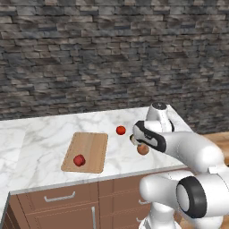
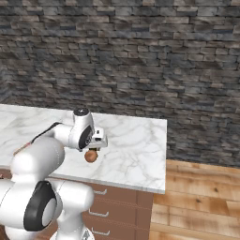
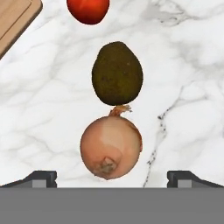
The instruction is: Place the avocado, onion, tomato, and bell pepper on the cutting board.
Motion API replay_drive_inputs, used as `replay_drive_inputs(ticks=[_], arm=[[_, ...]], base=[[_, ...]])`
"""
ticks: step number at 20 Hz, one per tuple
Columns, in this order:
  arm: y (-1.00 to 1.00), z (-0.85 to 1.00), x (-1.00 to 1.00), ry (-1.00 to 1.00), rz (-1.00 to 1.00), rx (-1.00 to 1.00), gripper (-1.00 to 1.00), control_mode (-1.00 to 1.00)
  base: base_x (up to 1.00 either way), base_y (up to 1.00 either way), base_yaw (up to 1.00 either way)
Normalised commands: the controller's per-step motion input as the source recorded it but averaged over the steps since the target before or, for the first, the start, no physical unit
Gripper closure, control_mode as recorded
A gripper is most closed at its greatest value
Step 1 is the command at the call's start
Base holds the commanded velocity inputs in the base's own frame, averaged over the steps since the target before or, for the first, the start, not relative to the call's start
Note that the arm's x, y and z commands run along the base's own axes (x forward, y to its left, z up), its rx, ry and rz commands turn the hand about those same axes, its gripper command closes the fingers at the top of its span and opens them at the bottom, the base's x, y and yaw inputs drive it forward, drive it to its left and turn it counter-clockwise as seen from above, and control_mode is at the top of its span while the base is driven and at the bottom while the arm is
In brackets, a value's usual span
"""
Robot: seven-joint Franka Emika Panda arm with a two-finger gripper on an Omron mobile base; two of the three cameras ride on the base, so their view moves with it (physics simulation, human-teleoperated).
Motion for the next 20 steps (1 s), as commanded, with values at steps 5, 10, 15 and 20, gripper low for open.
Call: replay_drive_inputs(ticks=[5, 10, 15, 20], arm=[[0.0, -0.27, 0.12, 0.0, 0.0, 0.0, -1.0, -1.0], [0.0, -0.23, 0.15, 0.0, 0.0, 0.0, -1.0, -1.0], [0.0, -0.17, 0.18, 0.0, 0.0, 0.0, -1.0, -1.0], [0.0, -0.13, 0.13, 0.0, 0.0, 0.0, -1.0, -1.0]], base=[[0.0, 0.0, 0.0], [0.0, 0.0, 0.0], [0.0, 0.0, 0.0], [0.0, 0.0, 0.0]])
